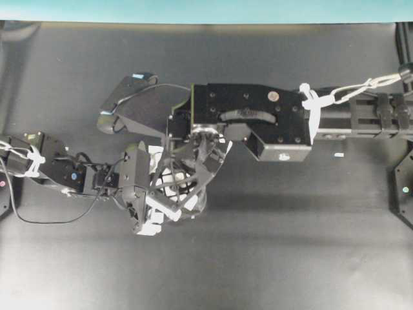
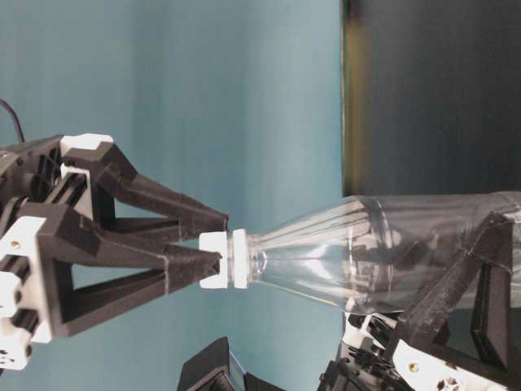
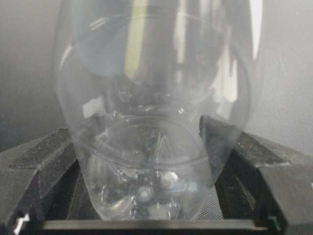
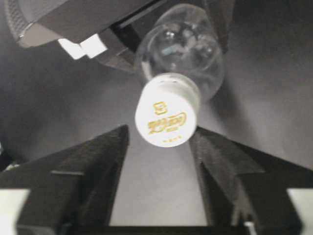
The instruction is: Open the bottle cap by holding the bottle with the left arm and twisting the cap with the right arm.
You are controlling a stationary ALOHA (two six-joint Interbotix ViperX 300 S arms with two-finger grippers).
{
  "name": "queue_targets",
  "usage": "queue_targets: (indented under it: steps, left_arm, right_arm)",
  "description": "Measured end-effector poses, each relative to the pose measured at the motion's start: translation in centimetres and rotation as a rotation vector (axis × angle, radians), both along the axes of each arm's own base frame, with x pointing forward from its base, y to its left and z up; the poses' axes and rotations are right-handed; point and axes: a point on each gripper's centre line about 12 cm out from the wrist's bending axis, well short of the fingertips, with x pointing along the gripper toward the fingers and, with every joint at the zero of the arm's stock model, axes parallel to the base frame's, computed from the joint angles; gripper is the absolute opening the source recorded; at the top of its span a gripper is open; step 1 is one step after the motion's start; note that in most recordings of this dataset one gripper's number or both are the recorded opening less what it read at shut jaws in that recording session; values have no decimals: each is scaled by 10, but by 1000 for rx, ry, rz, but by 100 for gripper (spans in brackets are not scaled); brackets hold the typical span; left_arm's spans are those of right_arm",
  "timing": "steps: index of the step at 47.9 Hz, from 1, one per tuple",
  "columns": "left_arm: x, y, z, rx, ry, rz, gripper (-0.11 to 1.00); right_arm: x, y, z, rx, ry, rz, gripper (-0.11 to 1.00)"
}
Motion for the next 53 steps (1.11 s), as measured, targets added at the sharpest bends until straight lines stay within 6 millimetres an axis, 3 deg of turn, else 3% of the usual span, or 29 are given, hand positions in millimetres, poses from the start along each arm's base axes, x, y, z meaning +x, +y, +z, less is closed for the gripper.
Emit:
queue_targets:
  steps: [21,39,48,53]
  left_arm:
    - [0,0,0,-1,0,0,82]
    - [1,0,0,0,-2,0,82]
    - [1,0,0,-1,-2,0,82]
    - [0,-1,0,0,0,-3,82]
  right_arm:
    - [0,-2,0,-2,0,-2,39]
    - [1,-1,-2,-3,-5,14,69]
    - [2,-2,-3,-5,-7,13,59]
    - [2,-2,-3,-11,-10,13,41]
